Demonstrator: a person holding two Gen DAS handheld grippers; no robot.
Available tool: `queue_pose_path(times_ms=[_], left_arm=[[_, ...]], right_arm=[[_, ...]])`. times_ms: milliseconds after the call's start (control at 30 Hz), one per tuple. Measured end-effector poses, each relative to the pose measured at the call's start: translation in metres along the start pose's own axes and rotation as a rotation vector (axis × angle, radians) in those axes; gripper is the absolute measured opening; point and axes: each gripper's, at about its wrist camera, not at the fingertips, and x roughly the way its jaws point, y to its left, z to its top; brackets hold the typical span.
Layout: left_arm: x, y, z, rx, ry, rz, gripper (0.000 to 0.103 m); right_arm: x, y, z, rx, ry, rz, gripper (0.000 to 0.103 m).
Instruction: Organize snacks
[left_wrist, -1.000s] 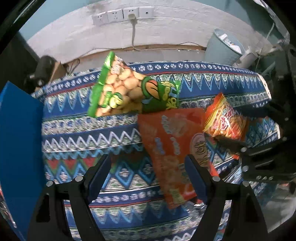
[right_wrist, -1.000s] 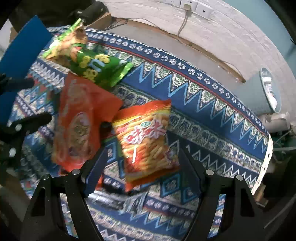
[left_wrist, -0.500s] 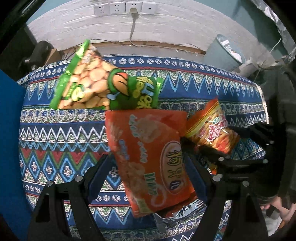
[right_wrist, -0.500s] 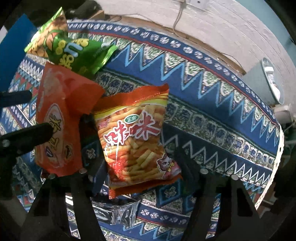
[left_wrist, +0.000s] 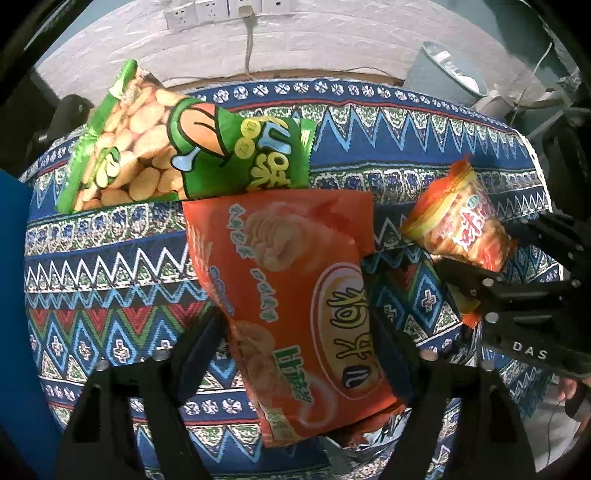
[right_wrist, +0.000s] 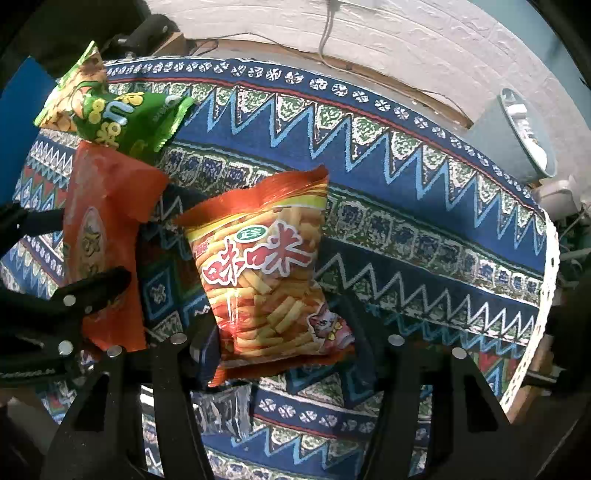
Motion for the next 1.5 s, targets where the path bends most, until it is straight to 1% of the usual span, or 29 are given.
queue_pose_path(times_ms=[67, 100, 133, 200, 233, 300, 367, 400, 433, 533, 633, 700, 867, 1067, 1200, 1367, 1500], left_arm=[[-0.003, 0.006, -0.002, 0.01, -0.005, -0.009, 0.064], [-0.005, 0.013, -0.004, 0.017, -0.007, -0.012, 0.063], [-0.006, 0.014, -0.003, 0.024, -0.012, -0.01, 0.06], [-0.013, 0.021, -0.006, 0.037, -0.022, -0.002, 0.057], [-0.014, 0.023, -0.007, 0.048, -0.025, 0.001, 0.05], [-0.02, 0.028, -0.009, 0.07, -0.033, -0.001, 0.044], [-0.025, 0.03, -0.01, 0.094, -0.041, 0.004, 0.037], [-0.029, 0.033, -0.013, 0.106, -0.051, 0.014, 0.036], [-0.032, 0.034, -0.015, 0.115, -0.057, 0.019, 0.034], [-0.037, 0.039, -0.022, 0.135, -0.063, 0.023, 0.033], [-0.047, 0.053, -0.038, 0.144, -0.076, 0.023, 0.033], [-0.064, 0.058, -0.049, 0.154, -0.094, 0.03, 0.033], [-0.093, 0.068, -0.06, 0.186, -0.147, 0.046, 0.033], [-0.116, 0.077, -0.067, 0.201, -0.179, 0.06, 0.033], [-0.131, 0.082, -0.07, 0.199, -0.212, 0.071, 0.033], [-0.149, 0.086, -0.073, 0.206, -0.262, 0.125, 0.033], [-0.165, 0.096, -0.074, 0.2, -0.293, 0.139, 0.033]], right_arm=[[0.002, 0.003, 0.004, -0.009, -0.007, -0.013, 0.067], [0.004, 0.005, 0.006, -0.012, -0.008, -0.021, 0.068], [0.005, 0.006, 0.008, -0.014, -0.01, -0.027, 0.071], [0.006, 0.012, 0.01, -0.024, -0.013, -0.051, 0.071], [0.007, 0.014, 0.011, -0.031, -0.015, -0.066, 0.068], [0.006, 0.017, 0.012, -0.033, -0.02, -0.068, 0.06], [0.002, 0.022, 0.013, -0.021, -0.023, -0.065, 0.057], [0.001, 0.023, 0.014, -0.022, -0.022, -0.064, 0.051], [0.0, 0.024, 0.015, -0.022, -0.021, -0.061, 0.042], [-0.008, 0.03, 0.012, -0.021, -0.026, -0.062, 0.042], [-0.015, 0.036, 0.009, -0.013, -0.03, -0.061, 0.042], [-0.023, 0.043, 0.004, -0.006, -0.04, -0.055, 0.042], [-0.04, 0.048, 0.003, -0.007, -0.064, -0.046, 0.042], [-0.066, 0.074, -0.001, -0.034, -0.098, -0.054, 0.042], [-0.082, 0.09, -0.002, -0.046, -0.122, -0.042, 0.042], [-0.102, 0.105, 0.001, -0.068, -0.153, -0.031, 0.042], [-0.118, 0.122, 0.003, -0.086, -0.178, -0.023, 0.042]])
